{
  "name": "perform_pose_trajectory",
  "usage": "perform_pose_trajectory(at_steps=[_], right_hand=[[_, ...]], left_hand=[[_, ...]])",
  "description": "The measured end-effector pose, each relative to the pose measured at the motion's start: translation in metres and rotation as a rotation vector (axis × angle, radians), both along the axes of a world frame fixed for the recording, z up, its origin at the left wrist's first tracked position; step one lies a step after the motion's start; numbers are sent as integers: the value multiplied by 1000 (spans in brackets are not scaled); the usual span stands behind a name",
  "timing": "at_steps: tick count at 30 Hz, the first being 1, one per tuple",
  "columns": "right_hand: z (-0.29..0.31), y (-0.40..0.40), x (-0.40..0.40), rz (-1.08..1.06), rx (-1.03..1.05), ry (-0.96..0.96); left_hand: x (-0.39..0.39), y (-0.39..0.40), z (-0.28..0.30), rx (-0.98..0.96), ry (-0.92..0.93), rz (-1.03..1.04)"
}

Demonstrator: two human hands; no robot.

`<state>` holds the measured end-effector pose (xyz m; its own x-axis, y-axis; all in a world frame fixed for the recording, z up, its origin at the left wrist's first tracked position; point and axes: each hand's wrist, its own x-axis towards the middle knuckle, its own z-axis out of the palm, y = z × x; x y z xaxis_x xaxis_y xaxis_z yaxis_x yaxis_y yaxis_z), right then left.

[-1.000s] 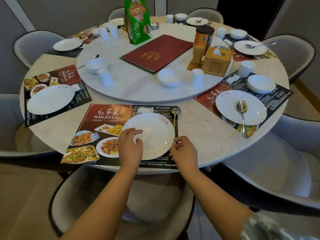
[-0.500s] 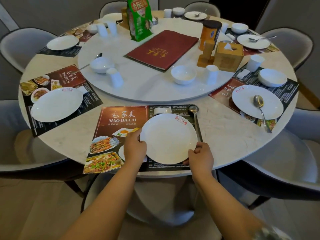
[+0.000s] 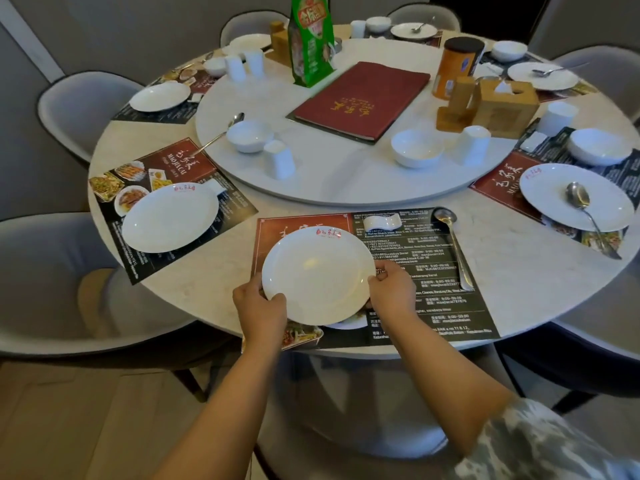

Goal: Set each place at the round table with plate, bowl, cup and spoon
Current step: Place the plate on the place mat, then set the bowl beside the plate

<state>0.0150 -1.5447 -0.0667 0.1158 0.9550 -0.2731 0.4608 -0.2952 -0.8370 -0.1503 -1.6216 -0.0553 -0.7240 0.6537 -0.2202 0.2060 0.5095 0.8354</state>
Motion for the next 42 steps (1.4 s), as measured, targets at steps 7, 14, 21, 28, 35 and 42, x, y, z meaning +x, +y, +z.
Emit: perform_pose_trajectory(at_steps=[7,14,21,28,35,42], right_hand=[[-2,1,-12,16,19,-76],[12,2,-5,63,45,-121],[26,47,18,-94,73,73],[38,144,51,-214,128,202],[29,252,69,-278,81,264],[12,302,64,-285,26,386]], left_hand=[[-11,-3,-5,28,8,-33],[-4,12,4,71,104,-61],[34,79,25,154,-23,-272],[82,178,31,219,-163,-417],[112,284,27,169,-199,-441],[121,334,18,181,-249,-467]])
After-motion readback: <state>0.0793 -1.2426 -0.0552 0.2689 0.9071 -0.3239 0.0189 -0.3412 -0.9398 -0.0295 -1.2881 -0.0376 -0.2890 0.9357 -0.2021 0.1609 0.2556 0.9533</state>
